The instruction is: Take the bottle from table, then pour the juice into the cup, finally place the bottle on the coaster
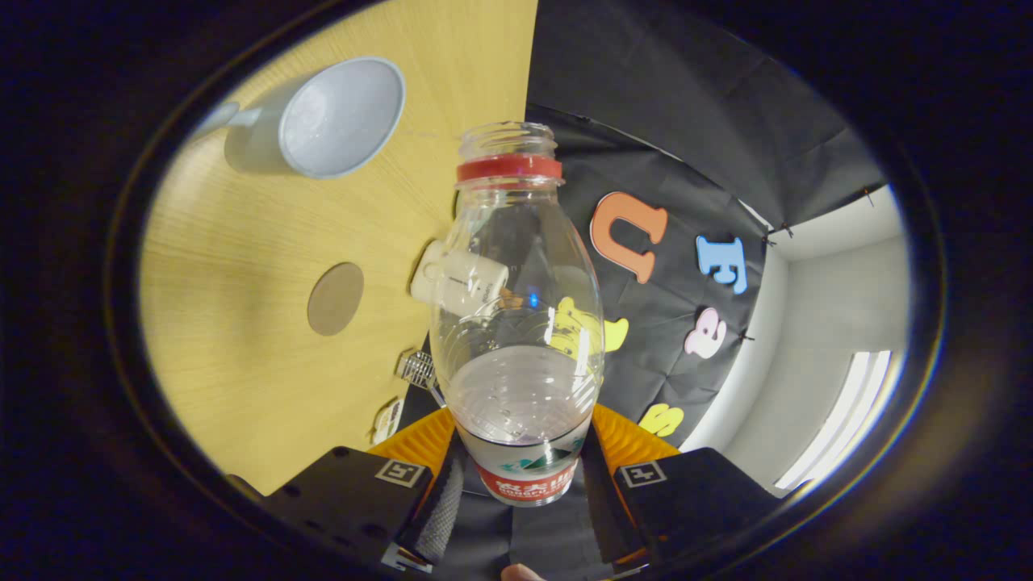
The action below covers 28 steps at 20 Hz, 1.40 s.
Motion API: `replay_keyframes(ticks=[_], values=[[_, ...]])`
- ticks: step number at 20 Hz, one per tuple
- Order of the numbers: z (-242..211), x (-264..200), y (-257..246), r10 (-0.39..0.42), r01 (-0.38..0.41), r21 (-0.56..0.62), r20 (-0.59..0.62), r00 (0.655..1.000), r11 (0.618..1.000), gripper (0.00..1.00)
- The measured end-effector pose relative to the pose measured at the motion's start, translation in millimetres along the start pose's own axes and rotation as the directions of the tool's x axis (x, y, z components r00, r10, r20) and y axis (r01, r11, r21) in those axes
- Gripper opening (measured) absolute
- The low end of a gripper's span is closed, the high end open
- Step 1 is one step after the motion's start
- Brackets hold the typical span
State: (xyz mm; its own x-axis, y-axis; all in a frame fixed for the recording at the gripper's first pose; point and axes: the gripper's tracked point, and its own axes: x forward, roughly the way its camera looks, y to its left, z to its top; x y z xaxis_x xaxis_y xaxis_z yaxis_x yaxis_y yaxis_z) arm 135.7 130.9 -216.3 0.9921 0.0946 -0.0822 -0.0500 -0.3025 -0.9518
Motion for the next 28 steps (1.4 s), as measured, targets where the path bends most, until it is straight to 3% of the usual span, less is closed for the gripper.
replay_keyframes(ticks=[3,8,12,17,19,21,23,26,28], values=[[1.6,-0.1,15.8,0.064,-0.064,0.115,0.005,0.998,0.991,0.73],[4.6,-10.5,29.3,0.143,-0.143,0.305,0.021,0.989,0.942,0.73],[0.8,-15.2,28.1,0.164,-0.164,0.481,0.044,0.986,0.861,0.73],[5.7,-22.7,24.7,0.180,-0.210,0.702,0.119,0.977,0.681,0.74],[9.6,-26.9,22.4,0.187,-0.246,0.778,0.167,0.968,0.579,0.74],[11.6,-29.0,20.2,0.183,-0.281,0.846,0.220,0.958,0.453,0.74],[10.5,-32.9,10.0,0.140,-0.294,0.895,0.261,0.955,0.334,0.74],[-6.6,-30.6,-8.6,0.063,-0.280,0.934,0.273,0.960,0.223,0.73],[-17.8,-28.1,-20.6,0.025,-0.282,0.950,0.281,0.959,0.130,0.73]])
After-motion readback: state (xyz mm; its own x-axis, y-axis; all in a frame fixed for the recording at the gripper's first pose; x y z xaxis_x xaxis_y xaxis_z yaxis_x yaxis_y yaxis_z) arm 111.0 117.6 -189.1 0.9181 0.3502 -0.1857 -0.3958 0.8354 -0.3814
